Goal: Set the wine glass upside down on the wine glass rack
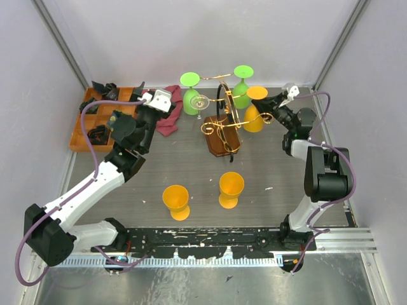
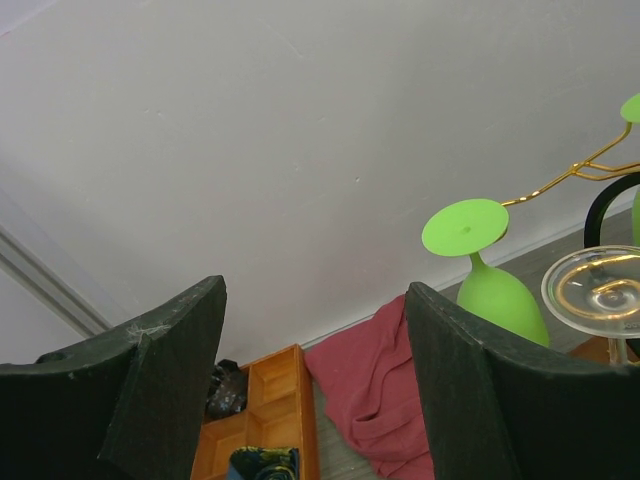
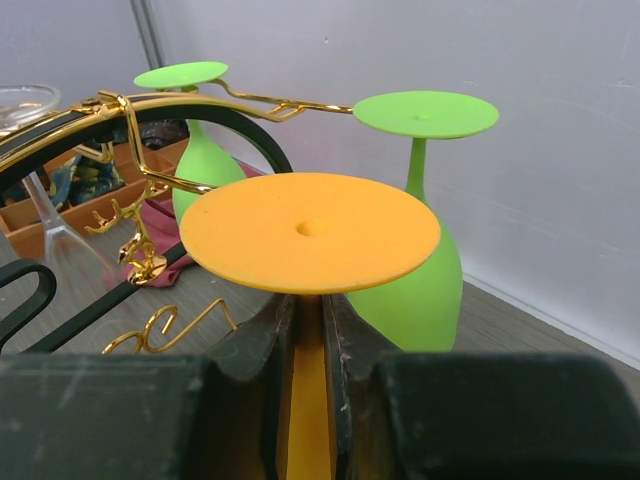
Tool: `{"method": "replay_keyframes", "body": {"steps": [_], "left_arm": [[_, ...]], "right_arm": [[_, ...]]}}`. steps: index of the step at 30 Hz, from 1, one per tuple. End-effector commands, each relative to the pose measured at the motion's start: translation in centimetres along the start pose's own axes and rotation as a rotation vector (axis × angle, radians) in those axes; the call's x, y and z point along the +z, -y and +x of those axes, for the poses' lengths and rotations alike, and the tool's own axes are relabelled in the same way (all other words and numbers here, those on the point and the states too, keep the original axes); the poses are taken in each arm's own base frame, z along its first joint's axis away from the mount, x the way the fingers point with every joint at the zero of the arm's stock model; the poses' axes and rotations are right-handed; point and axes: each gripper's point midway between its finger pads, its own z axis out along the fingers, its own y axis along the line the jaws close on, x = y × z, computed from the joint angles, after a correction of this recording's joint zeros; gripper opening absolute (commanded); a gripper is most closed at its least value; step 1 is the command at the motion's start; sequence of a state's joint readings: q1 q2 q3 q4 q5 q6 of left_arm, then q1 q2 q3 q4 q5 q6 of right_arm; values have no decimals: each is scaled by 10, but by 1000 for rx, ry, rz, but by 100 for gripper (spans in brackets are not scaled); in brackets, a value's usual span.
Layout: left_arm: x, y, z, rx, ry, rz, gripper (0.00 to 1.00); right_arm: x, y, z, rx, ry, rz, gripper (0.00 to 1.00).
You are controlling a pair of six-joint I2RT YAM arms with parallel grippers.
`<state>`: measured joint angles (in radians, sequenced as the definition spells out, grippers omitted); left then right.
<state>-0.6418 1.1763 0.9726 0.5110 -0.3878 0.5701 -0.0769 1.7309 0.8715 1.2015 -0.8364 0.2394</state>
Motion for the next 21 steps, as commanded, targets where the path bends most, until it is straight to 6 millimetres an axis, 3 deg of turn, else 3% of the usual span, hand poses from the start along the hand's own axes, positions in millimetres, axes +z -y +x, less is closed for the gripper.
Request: {"method": "replay_keyframes", "body": {"steps": [1,9,16,21], "left_arm": [[1,-1,-3,-28,26,-5,79],[-8,-5,-2,-35,20,-12,79],[-14,-7,1,-39,15,-12,79],[-14,-5,2,-45,16,-4,79]], "right_arm": [[5,-13,-22,-88,15,-25,8],[-13,-12,-14,-94,-10,52,42],[-35,-5,-9,-93,-48,137,47],[-53,10,-19,-84,-41,245,47]]}}
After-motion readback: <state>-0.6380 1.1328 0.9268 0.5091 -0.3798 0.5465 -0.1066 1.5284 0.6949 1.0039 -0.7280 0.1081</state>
